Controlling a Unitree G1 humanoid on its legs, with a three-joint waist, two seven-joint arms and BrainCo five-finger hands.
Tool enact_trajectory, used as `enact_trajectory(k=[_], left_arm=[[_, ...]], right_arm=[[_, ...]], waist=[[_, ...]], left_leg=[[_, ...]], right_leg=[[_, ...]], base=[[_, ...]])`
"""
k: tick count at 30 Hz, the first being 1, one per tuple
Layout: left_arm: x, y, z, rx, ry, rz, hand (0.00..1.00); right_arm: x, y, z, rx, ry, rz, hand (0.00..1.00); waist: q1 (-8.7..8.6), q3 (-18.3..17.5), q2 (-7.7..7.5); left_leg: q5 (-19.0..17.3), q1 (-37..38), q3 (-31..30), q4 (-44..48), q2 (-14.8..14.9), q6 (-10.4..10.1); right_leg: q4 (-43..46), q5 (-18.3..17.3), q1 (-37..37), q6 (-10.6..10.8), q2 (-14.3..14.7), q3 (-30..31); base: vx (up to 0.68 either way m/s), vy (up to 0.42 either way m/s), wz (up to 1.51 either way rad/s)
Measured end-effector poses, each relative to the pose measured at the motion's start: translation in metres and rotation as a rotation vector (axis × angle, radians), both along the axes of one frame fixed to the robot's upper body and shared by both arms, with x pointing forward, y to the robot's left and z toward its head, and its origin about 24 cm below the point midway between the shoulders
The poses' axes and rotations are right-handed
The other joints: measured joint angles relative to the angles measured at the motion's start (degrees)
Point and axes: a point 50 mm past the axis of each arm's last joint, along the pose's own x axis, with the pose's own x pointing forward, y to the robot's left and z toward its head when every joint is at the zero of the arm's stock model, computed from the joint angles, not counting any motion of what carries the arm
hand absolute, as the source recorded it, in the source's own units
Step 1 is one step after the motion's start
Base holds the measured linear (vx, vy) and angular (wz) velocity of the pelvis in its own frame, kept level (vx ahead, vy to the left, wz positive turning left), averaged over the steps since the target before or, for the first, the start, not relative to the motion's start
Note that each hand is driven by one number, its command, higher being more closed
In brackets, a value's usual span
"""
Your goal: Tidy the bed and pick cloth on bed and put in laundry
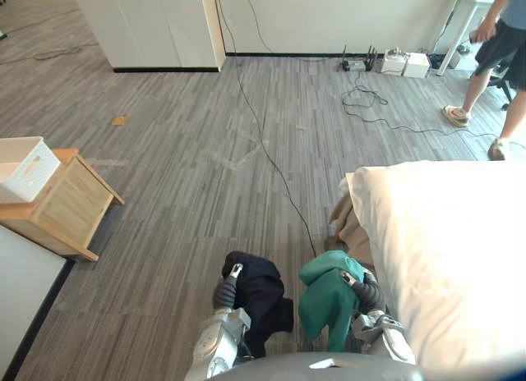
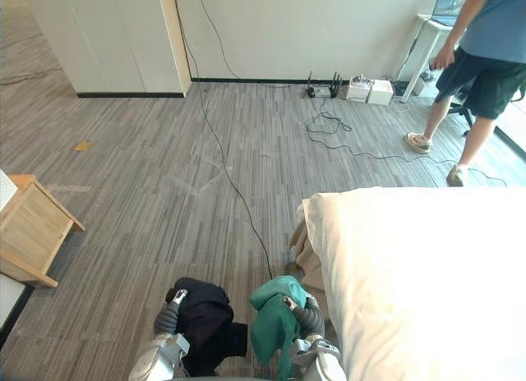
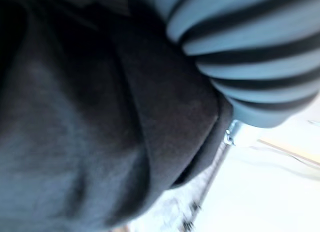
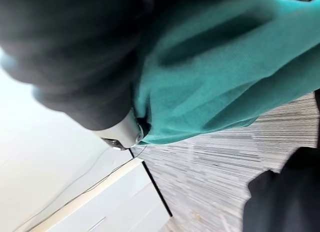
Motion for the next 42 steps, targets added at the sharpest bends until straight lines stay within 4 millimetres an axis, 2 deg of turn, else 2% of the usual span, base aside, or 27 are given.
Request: enact_trajectory(k=[2, 5, 8, 10, 13, 18, 20, 21, 22, 23, 24, 25, 26, 27, 28, 29, 31, 32, 33, 34, 35, 36, 37, 38, 39, 40, 42], left_arm=[[0.005, 0.004, 0.004, 0.012, -0.031, 0.025, 1.0], [0.003, 0.003, 0.004, 0.035, -0.028, 0.01, 1.0], [0.004, 0.003, 0.004, 0.036, -0.035, 0.008, 1.0], [0.007, 0.002, 0.006, 0.046, -0.047, -0.002, 1.0], [0.011, -0.001, 0.007, 0.048, -0.057, -0.019, 1.0], [0.012, 0.002, 0.008, 0.056, -0.064, -0.03, 1.0], [0.009, 0.003, 0.007, 0.053, -0.062, -0.035, 1.0], [0.003, 0.005, 0.005, 0.053, -0.045, -0.038, 1.0], [0.002, 0.003, 0.005, 0.045, -0.049, -0.048, 1.0], [0.004, 0.003, 0.006, 0.046, -0.056, -0.053, 1.0], [0.003, 0.006, 0.006, 0.055, -0.057, -0.059, 1.0], [0.003, 0.01, 0.007, 0.07, -0.063, -0.069, 1.0], [0.002, 0.006, 0.007, 0.077, -0.061, -0.099, 1.0], [0.001, 0.004, 0.007, 0.074, -0.06, -0.109, 1.0], [0.001, 0.002, 0.007, 0.078, -0.06, -0.122, 1.0], [0.005, 0.002, 0.009, 0.083, -0.067, -0.119, 1.0], [0.009, -0.001, 0.01, 0.08, -0.079, -0.131, 1.0], [0.01, -0.002, 0.011, 0.079, -0.082, -0.137, 1.0], [0.013, -0.004, 0.011, 0.077, -0.087, -0.149, 1.0], [0.016, -0.006, 0.011, 0.073, -0.09, -0.156, 1.0], [0.016, -0.007, 0.011, 0.073, -0.088, -0.156, 1.0], [0.015, -0.005, 0.011, 0.076, -0.087, -0.156, 1.0], [0.013, -0.004, 0.01, 0.079, -0.083, -0.154, 1.0], [0.01, -0.008, 0.006, 0.066, -0.064, -0.15, 1.0], [0.009, -0.011, 0.006, 0.057, -0.063, -0.148, 1.0], [0.007, -0.016, 0.006, 0.039, -0.068, -0.147, 1.0], [0.006, -0.017, 0.005, 0.036, -0.062, -0.152, 1.0]], right_arm=[[0.006, -0.001, 0.006, -0.002, -0.034, 0.003, 1.0], [0.011, -0.007, 0.013, -0.019, -0.076, 0.022, 1.0], [0.014, -0.011, 0.015, -0.025, -0.092, 0.03, 1.0], [0.015, -0.012, 0.015, -0.02, -0.098, 0.038, 1.0], [0.012, -0.013, 0.011, -0.02, -0.07, 0.054, 1.0], [0.007, -0.011, 0.008, -0.04, -0.047, 0.081, 1.0], [0.006, -0.014, 0.006, -0.056, -0.039, 0.083, 1.0], [0.004, -0.015, 0.004, -0.066, -0.016, 0.085, 1.0], [0.005, -0.018, 0.004, -0.081, -0.013, 0.083, 1.0], [0.006, -0.017, 0.004, -0.081, -0.013, 0.081, 1.0], [0.006, -0.016, 0.004, -0.077, -0.012, 0.081, 1.0], [0.006, -0.012, 0.003, -0.065, -0.01, 0.077, 1.0], [0.004, -0.013, 0.002, -0.066, -0.003, 0.077, 1.0], [0.003, -0.013, 0.002, -0.067, -0.001, 0.076, 1.0], [0.0, -0.013, 0.0, -0.066, 0.012, 0.076, 1.0], [-0.003, -0.009, -0.001, -0.06, 0.018, 0.087, 1.0], [-0.009, -0.009, -0.003, -0.055, 0.032, 0.084, 1.0], [-0.01, -0.009, -0.004, -0.055, 0.036, 0.081, 1.0], [-0.012, -0.01, -0.004, -0.053, 0.042, 0.076, 1.0], [-0.013, -0.01, -0.004, -0.051, 0.039, 0.074, 1.0], [-0.013, -0.01, -0.004, -0.05, 0.039, 0.074, 1.0], [-0.014, -0.007, -0.003, -0.044, 0.036, 0.078, 1.0], [-0.017, -0.005, -0.001, -0.039, 0.028, 0.081, 1.0], [-0.021, -0.004, 0.0, -0.042, 0.029, 0.086, 1.0], [-0.02, -0.005, 0.0, -0.049, 0.025, 0.09, 1.0], [-0.012, -0.004, 0.005, -0.051, -0.003, 0.094, 1.0], [-0.007, -0.003, 0.007, -0.05, -0.02, 0.092, 1.0]], waist=[[1.58, 2.5, -0.49], [1.99, 4.5, 0.31], [2.41, 4.8, 0.67], [2.28, 4.8, 1.58], [2.32, 4.9, 2.4], [2.5, 4.7, 2.62], [3.04, 4.1, 1.87], [2.97, 3.0, 1.81], [2.73, 2.6, 1.8], [2.8, 2.6, 1.14], [3.08, 2.5, 0.63], [3.11, 3.0, -0.27], [2.61, 3.2, -1.27], [2.36, 3.3, -1.3], [1.88, 3.6, -0.8], [1.64, 3.8, -1.22], [0.7, 3.9, -1.13], [0.34, 4.0, -0.99], [-0.5, 4.3, -0.52], [-0.95, 4.8, 0.4], [-0.96, 4.9, 0.64], [-0.78, 4.9, 0.78], [-0.71, 4.5, 0.16], [-1.02, 4.7, 1.51], [-0.49, 4.6, 2.63], [-0.2, 4.6, 2.94], [-0.75, 4.6, 3.08]], left_leg=[[-6.4, -7.6, -0.3, 17.2, 2.4, -1.0], [-8.0, -13.1, -1.6, 32.8, 4.9, -2.0], [-8.0, -11.3, -1.7, 29.9, 4.4, -2.0], [-7.7, -6.7, -1.7, 19.3, 3.4, -1.6], [-5.4, -4.7, -1.4, 11.8, 2.6, -0.7], [-5.7, -4.7, 0.2, 10.9, 2.3, -0.3], [-6.9, -5.0, 1.5, 11.6, 1.6, 0.5], [-8.6, -4.7, 1.5, 11.9, 0.6, 1.6], [-9.7, -4.1, 1.2, 12.6, 0.6, 1.6], [-10.1, -3.8, 1.4, 13.1, 0.3, 1.6], [-10.7, -3.3, 1.4, 13.1, -0.1, 1.8], [-11.0, -1.4, 1.1, 12.2, -1.1, 2.0], [-11.3, 1.1, -0.3, 10.5, -2.2, 2.5], [-11.4, 1.8, -0.7, 10.2, -2.2, 2.8], [-12.0, 3.3, -2.3, 10.1, -1.9, 3.6], [-12.8, 4.2, -3.9, 10.1, -1.5, 3.5], [-13.4, 5.4, -6.6, 9.9, -0.8, 3.0], [-13.5, 5.8, -7.1, 9.8, -0.5, 2.7], [-14.2, 7.1, -8.7, 9.7, 0.3, 2.3], [-15.2, 8.8, -9.8, 9.6, 1.7, 1.4], [-15.4, 9.4, -9.8, 9.6, 2.2, 1.1], [-16.4, 10.9, -9.5, 9.4, 3.1, -0.5], [-17.7, 12.2, -9.3, 9.2, 3.2, -2.4], [-19.7, 14.7, -9.4, 8.9, 5.5, -4.2], [-19.3, 15.0, -8.5, 9.0, 6.5, -4.8], [-16.8, 14.5, -6.4, 10.6, 7.2, -5.0], [-15.3, 13.2, -6.6, 14.0, 8.1, -4.8]], right_leg=[[0.0, 0.0, 0.8, -0.1, 0.4, -0.8], [0.0, -0.9, 3.4, -0.8, 1.4, -1.1], [-0.7, -0.9, 3.8, -0.8, 1.3, -0.5], [-2.4, 0.6, 3.9, -0.8, 1.8, -0.6], [-5.8, 2.9, 4.0, -1.0, 2.0, -0.7], [-4.2, 1.9, 2.8, -0.7, 1.5, 0.2], [1.1, -1.8, -0.5, 0.1, 0.1, 1.9], [3.1, -4.2, -0.2, 3.8, -0.6, 2.1], [18.2, -6.7, -4.9, 5.9, -1.4, 4.6], [23.9, -6.4, -7.9, 5.8, -2.2, 5.4], [33.1, -4.4, -12.4, 7.3, -3.7, 5.8], [41.9, -0.2, -15.6, 5.9, -6.6, 4.3], [49.7, 6.8, -18.6, 3.9, -9.5, 2.8], [51.8, 10.1, -19.6, 3.5, -10.1, 2.6], [55.8, 8.3, -22.0, 3.6, -9.9, 2.8], [55.7, 2.4, -24.2, 3.4, -8.5, 2.7], [49.1, -1.9, -25.8, 3.2, -6.1, 1.7], [46.4, -2.5, -25.9, 3.2, -5.6, 1.4], [38.9, -2.7, -26.0, 3.0, -4.3, 1.0], [27.4, -1.0, -25.7, 1.7, -2.7, 1.1], [23.0, 0.5, -25.3, 1.3, -2.1, 1.2], [12.6, 5.1, -24.0, 1.3, -1.2, 1.9], [8.2, 8.7, -23.7, 1.0, -1.2, 2.8], [11.2, 13.6, -23.3, -3.3, 0.3, 2.3], [12.6, 12.1, -23.6, -3.0, 1.1, 2.2], [18.4, 7.0, -26.0, -4.3, 1.2, 2.2], [21.3, 3.4, -26.2, -5.1, 1.7, 1.2]], base=[[0.03, -0.015, 0.11], [-0.01, -0.019, 0.04], [0.0, -0.004, -0.07], [0.01, -0.005, 0.02], [-0.02, -0.001, 0.03], [-0.05, -0.002, -0.1], [0.0, 0.074, -0.22], [0.08, 0.045, 0.08], [0.11, 0.033, 0.09], [0.12, 0.016, -0.04], [0.14, 0.095, 0.02], [0.19, 0.116, 0.24], [0.2, 0.106, 0.41], [0.23, 0.06, 0.46], [0.27, 0.029, 0.52], [0.28, 0.007, 0.53], [0.32, -0.058, 0.65], [0.44, -0.146, 0.87], [0.41, -0.189, 0.85], [0.41, -0.189, 0.78], [0.44, -0.242, 0.62], [0.37, -0.208, 0.46], [0.59, -0.349, 0.58], [0.4, -0.238, 0.34], [0.53, -0.336, 0.09], [0.47, -0.326, -0.03], [0.43, -0.344, 0.1]])
